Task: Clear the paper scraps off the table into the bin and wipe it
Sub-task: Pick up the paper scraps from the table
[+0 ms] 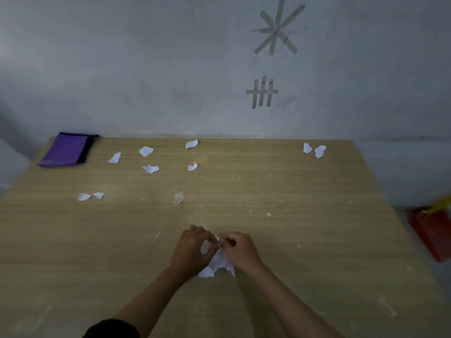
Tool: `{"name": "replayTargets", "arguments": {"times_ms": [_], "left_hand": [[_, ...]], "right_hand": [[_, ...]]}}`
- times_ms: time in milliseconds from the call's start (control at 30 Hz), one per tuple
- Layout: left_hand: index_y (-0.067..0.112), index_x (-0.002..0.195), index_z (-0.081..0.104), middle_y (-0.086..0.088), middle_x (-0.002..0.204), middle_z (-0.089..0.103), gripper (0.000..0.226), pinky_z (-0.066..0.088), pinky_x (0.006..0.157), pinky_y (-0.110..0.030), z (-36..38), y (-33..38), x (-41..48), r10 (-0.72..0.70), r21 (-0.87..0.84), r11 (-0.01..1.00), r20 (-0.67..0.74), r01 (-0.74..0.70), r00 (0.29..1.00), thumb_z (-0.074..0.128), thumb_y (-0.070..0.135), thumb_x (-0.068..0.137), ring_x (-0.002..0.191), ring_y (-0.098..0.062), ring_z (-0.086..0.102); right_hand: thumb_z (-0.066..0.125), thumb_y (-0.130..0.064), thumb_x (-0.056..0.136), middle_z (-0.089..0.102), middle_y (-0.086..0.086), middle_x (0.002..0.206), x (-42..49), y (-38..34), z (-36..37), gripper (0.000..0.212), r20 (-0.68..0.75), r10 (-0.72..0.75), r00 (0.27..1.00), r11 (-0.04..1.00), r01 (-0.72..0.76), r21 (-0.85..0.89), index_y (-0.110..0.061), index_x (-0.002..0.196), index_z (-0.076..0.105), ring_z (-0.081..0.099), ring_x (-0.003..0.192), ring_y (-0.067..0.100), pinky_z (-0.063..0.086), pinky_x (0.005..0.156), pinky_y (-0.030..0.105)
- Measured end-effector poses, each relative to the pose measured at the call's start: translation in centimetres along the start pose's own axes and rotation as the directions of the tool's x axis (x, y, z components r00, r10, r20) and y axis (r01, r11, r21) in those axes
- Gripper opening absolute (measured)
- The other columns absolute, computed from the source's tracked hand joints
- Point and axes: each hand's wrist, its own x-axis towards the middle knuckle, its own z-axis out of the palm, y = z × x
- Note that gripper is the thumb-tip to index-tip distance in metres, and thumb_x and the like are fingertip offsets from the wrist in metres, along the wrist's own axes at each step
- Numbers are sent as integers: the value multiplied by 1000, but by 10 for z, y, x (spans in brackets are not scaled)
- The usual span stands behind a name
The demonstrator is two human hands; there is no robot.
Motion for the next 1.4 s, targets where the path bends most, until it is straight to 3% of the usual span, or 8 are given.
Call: {"name": "replayTargets", "arguments": {"times_ms": [133,267,400,567,900,1133,1300,1400], "left_hand": [[22,71,64,5,80,63,35,31,73,-24,7,-3,4,57,150,987,-3,-56,998,46,49,84,78,-15,54],[20,74,64,4,81,61,33,32,71,-24,15,8,35,34,155,988,-48,-27,998,42,42,87,77,-14,54],[20,73,67,3,82,62,40,43,71,-33,28,24,94,34,163,986,-27,-29,999,35,40,88,78,-21,61],[18,77,68,-1,86,65,42,45,70,-35,49,49,178,-8,165,986,37,1,999,33,42,83,82,-28,61],[22,119,54,-1,143,40,29,29,103,-36,90,54,295,-103,116,989,128,88,986,51,24,90,131,-24,33],[21,114,59,-3,139,46,30,33,99,-40,101,40,331,-94,112,990,80,85,992,58,18,84,127,-29,38],[24,109,60,-2,134,51,34,37,94,-40,101,34,337,-81,116,990,58,74,995,46,30,79,123,-30,43],[25,110,61,-1,135,51,46,37,94,-39,101,33,336,-83,110,991,59,76,995,32,41,78,123,-29,43]], "right_hand": [[49,-21,91,50,-2,91,2,5,-6,20,-36,9,999,997,-11,-74,-14,92,67,43,103,23,32,80,26],[45,-20,92,56,7,108,13,14,-38,23,-100,-2,995,994,-9,-109,-15,102,65,40,108,22,35,91,29],[27,-36,77,63,8,101,51,33,-91,48,-265,-4,964,985,-43,-170,-15,93,66,49,102,30,30,88,29],[49,-9,86,62,12,108,107,61,-179,25,-469,70,881,973,-164,-163,-11,106,63,46,104,32,37,92,36],[49,-14,87,56,15,124,220,105,-268,36,-528,176,831,919,-331,-214,-11,123,53,47,112,35,34,93,36],[40,-41,93,16,14,151,270,112,-275,48,-520,263,813,864,-438,-247,-34,139,28,21,133,37,25,106,48],[49,-26,90,49,0,129,283,110,-266,23,-578,131,806,848,-393,-355,-30,111,58,36,117,30,33,92,40],[43,3,86,60,6,118,288,111,-260,37,-615,49,787,917,-279,-285,-17,106,67,41,111,32,38,88,34]]}}
